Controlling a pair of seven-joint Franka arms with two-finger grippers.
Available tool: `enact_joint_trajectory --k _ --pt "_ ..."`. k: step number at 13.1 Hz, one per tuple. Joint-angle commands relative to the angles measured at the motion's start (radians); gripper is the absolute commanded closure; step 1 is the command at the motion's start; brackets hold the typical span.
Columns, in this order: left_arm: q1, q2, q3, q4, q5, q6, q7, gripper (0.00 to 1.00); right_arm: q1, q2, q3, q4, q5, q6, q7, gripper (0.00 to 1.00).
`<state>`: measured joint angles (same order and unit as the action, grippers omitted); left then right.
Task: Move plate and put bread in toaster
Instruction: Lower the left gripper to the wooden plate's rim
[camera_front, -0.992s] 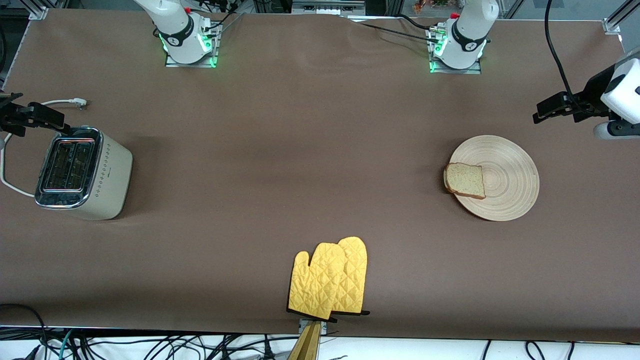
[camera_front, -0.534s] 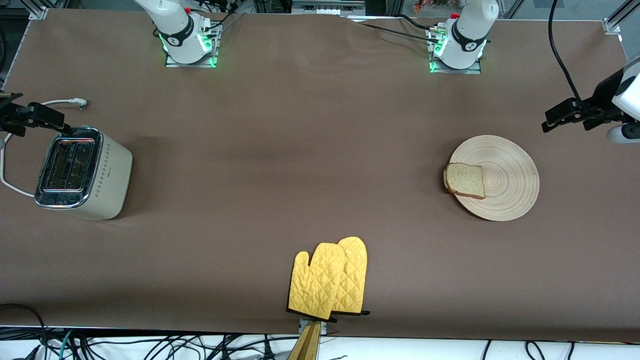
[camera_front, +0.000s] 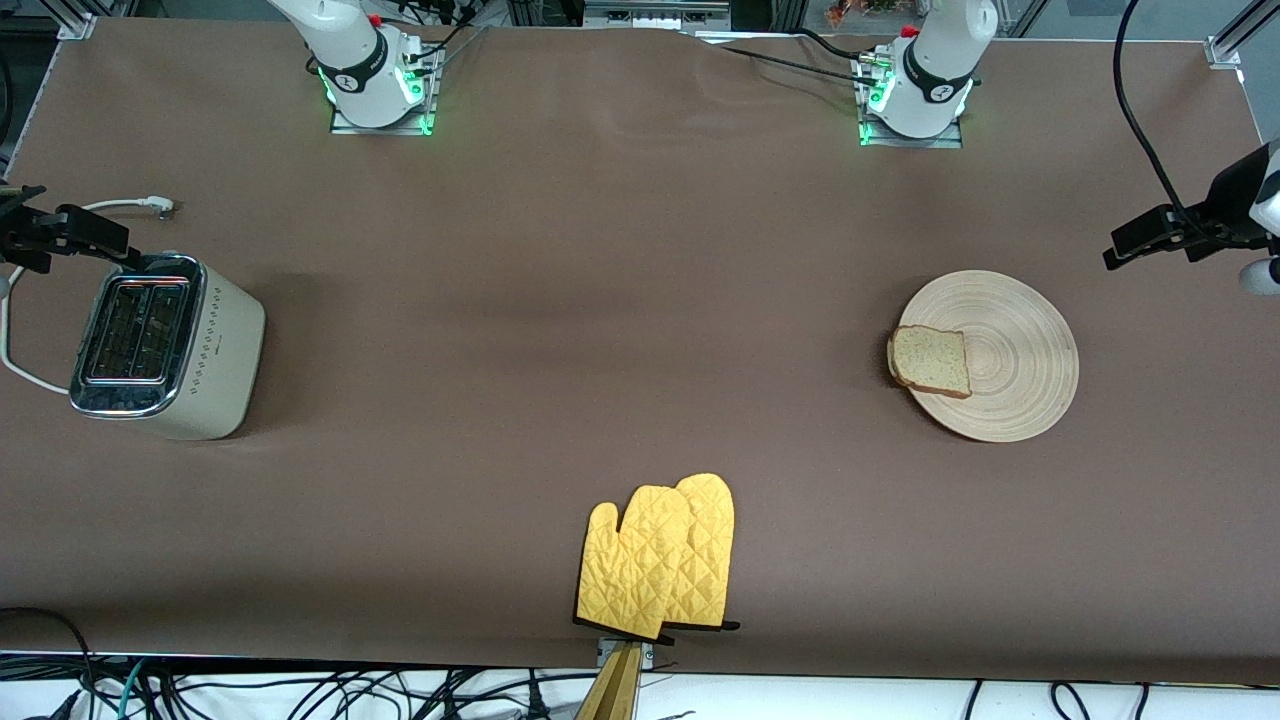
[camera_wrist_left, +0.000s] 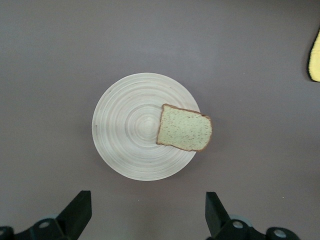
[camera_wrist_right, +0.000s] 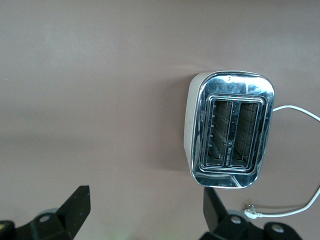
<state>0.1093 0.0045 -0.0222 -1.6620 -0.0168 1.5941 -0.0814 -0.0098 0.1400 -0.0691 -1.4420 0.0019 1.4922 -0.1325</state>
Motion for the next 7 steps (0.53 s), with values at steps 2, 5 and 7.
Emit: enact_joint_trajectory --k 2,5,7 --pt "0.033 -0.011 0.037 -0.07 0.049 0.107 0.127 0.0 -0.006 -0.008 0.005 -0.011 -0.003 0.003 0.005 0.0" --pt "0.085 -0.005 0.054 -0.143 0.038 0.217 0.238 0.0 -0.006 -0.008 0.005 -0.011 -0.003 0.003 0.005 0.0" --pt "0.127 0.021 0.054 -0.159 0.005 0.253 0.306 0.0 -0.007 -0.008 0.005 -0.011 -0.003 0.002 0.005 0.0"
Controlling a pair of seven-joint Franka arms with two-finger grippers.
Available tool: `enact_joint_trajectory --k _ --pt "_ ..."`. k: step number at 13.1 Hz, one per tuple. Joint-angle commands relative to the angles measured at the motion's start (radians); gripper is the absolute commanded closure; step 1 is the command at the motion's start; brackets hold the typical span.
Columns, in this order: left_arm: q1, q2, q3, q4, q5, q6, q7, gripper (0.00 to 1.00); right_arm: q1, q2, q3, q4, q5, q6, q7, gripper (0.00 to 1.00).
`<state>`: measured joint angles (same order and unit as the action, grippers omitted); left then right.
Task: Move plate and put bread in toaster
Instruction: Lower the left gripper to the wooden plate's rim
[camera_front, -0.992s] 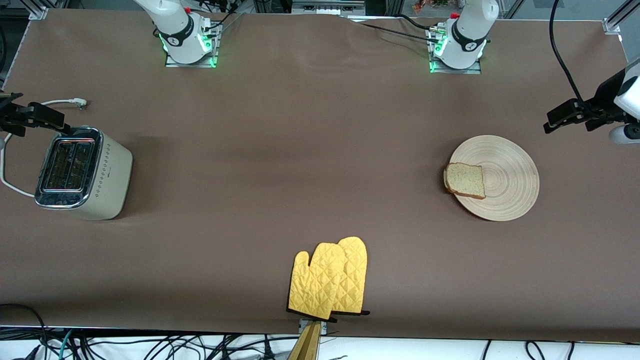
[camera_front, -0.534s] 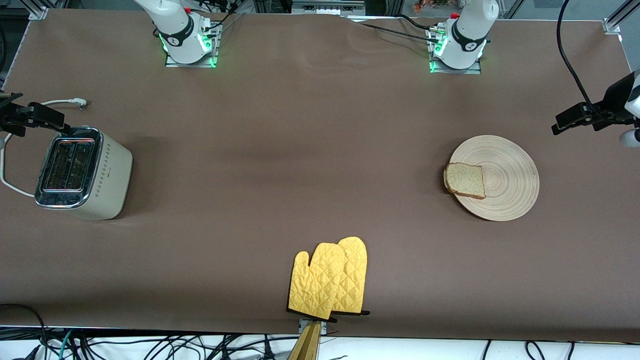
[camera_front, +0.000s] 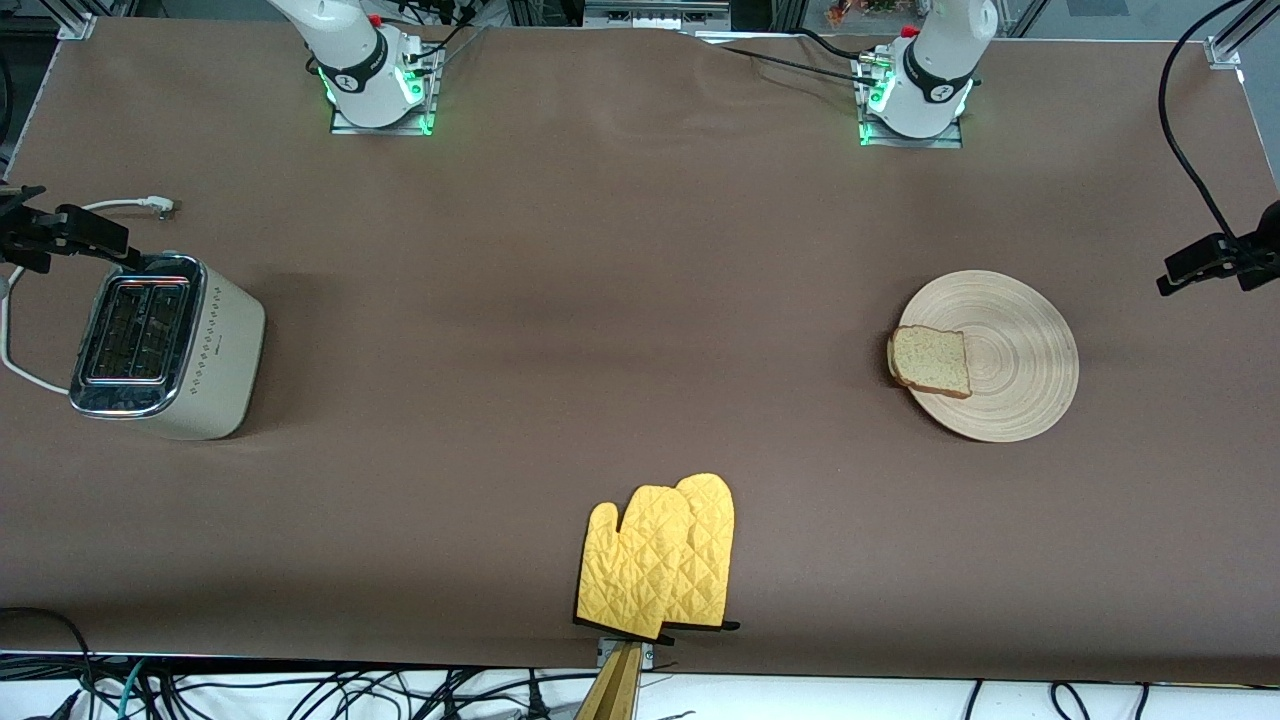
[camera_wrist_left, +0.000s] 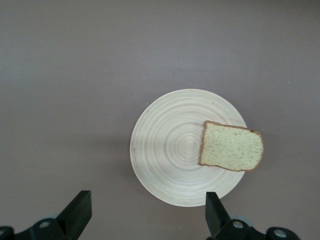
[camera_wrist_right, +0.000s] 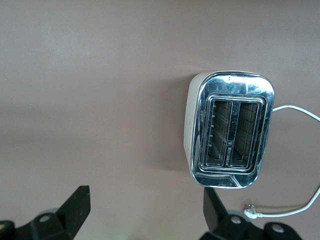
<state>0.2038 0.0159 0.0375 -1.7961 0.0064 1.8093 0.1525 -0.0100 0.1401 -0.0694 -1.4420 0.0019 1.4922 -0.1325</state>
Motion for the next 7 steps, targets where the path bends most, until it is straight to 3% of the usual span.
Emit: enact_joint_trajectory --k 1,7 --pt "0.064 0.03 -0.005 -0.025 -0.052 0.042 0.117 0.0 -0.005 -0.008 0.005 -0.011 -0.003 0.002 0.007 0.0" --pt "0.256 0.232 -0.007 0.027 -0.272 0.042 0.47 0.0 -0.007 -0.008 0.005 -0.011 -0.003 0.002 0.007 0.0"
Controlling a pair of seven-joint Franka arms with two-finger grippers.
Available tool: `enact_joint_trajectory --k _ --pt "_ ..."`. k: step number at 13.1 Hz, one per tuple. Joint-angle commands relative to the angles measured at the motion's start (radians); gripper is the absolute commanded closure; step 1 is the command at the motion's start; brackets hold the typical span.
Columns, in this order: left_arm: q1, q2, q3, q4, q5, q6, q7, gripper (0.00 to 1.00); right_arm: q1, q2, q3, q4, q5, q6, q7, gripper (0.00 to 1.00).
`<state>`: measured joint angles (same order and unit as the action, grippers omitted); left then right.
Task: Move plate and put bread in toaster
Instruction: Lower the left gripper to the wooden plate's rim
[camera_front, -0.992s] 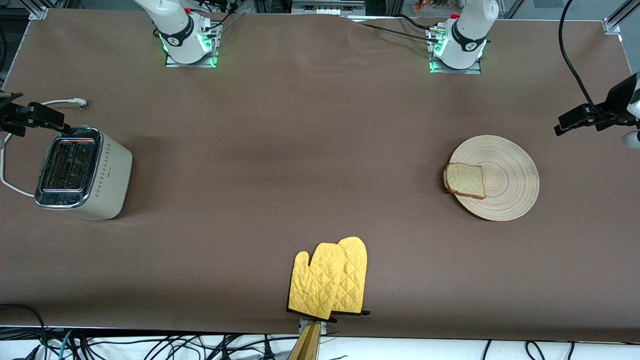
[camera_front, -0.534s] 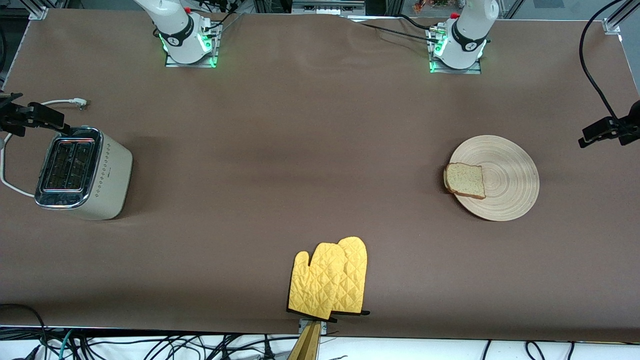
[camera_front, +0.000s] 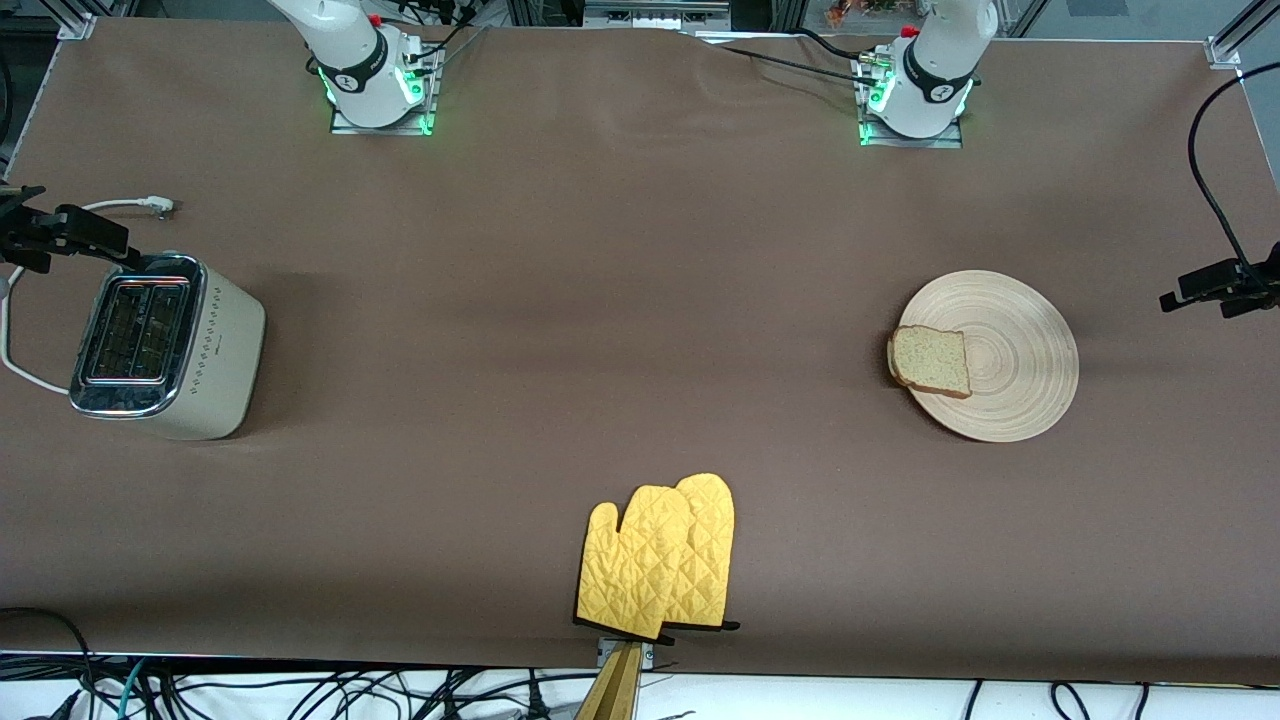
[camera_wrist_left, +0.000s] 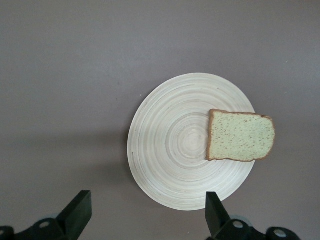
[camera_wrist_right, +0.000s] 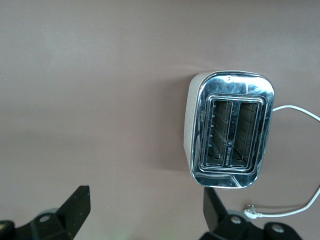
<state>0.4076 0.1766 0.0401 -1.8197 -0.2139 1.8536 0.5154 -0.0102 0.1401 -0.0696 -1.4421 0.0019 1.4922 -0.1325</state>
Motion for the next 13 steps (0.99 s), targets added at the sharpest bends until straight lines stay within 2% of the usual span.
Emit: enact_joint_trajectory --k 1,5,7,10,13 --pt "0.083 0.122 -0.011 0.08 -0.071 -0.005 0.153 0.0 -0.007 -0.008 0.005 -0.011 -0.003 0.003 0.007 0.0" --pt "0.186 0.317 -0.019 0.161 -0.211 -0.017 0.409 0.0 -0.007 -0.005 0.005 -0.011 -0.003 0.002 0.007 0.0" --pt "0.218 0.407 -0.019 0.219 -0.24 -0.072 0.449 0.0 -0.007 -0.005 0.005 -0.011 -0.003 -0.001 0.007 0.0" --pt "0.246 0.503 -0.022 0.284 -0.295 -0.18 0.449 0.0 -0.007 -0.004 0.005 -0.011 -0.003 0.0 0.007 0.0" --pt "0.28 0.549 -0.055 0.289 -0.314 -0.201 0.514 0.0 -0.007 -0.004 0.005 -0.011 -0.003 0.0 0.007 0.0"
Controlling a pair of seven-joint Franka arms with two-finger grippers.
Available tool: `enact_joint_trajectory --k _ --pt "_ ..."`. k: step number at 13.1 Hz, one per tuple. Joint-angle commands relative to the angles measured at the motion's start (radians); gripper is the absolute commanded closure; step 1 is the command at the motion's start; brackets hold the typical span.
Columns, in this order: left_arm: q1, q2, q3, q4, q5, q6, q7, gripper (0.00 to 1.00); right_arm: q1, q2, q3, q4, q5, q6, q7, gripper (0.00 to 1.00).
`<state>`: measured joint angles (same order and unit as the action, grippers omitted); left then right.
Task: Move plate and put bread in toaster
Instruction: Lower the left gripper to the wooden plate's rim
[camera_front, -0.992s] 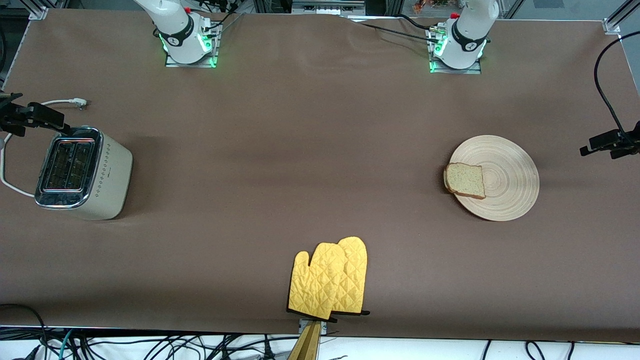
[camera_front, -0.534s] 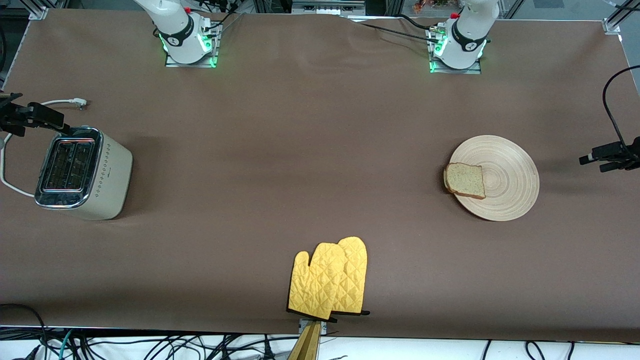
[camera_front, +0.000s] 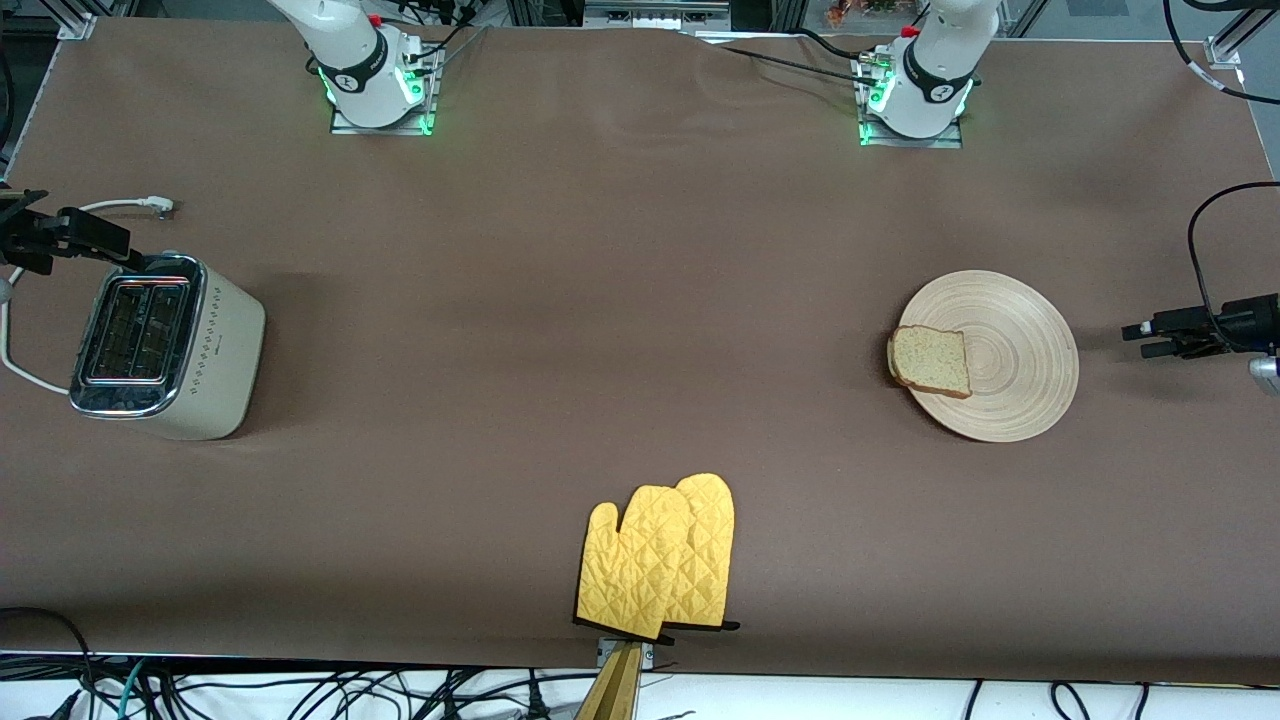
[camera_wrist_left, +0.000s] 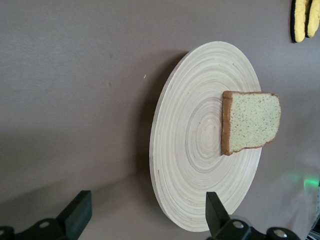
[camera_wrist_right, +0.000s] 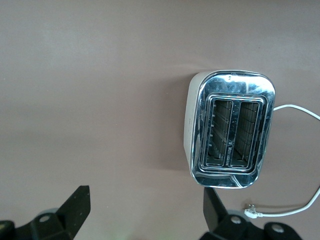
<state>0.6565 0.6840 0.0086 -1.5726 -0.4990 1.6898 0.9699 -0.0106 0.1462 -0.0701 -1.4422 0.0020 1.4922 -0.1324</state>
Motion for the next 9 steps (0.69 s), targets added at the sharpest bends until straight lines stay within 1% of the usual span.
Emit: enact_joint_trajectory --k 1,5,7,9 --pt "0.034 0.057 -0.025 0.043 -0.051 -0.048 0.062 0.0 -0.006 -0.01 0.006 -0.011 -0.003 0.0 0.007 0.0" --pt "0.037 0.121 -0.025 0.055 -0.127 -0.125 0.07 0.0 -0.005 -0.01 0.006 -0.011 -0.003 0.0 0.007 0.0" --pt "0.04 0.152 -0.024 0.057 -0.16 -0.134 0.125 0.0 -0.006 -0.01 0.006 -0.011 -0.003 0.0 0.007 0.0" --pt "0.04 0.172 -0.024 0.055 -0.182 -0.136 0.128 0.0 -0.006 -0.01 0.004 -0.011 -0.003 0.0 0.007 0.0"
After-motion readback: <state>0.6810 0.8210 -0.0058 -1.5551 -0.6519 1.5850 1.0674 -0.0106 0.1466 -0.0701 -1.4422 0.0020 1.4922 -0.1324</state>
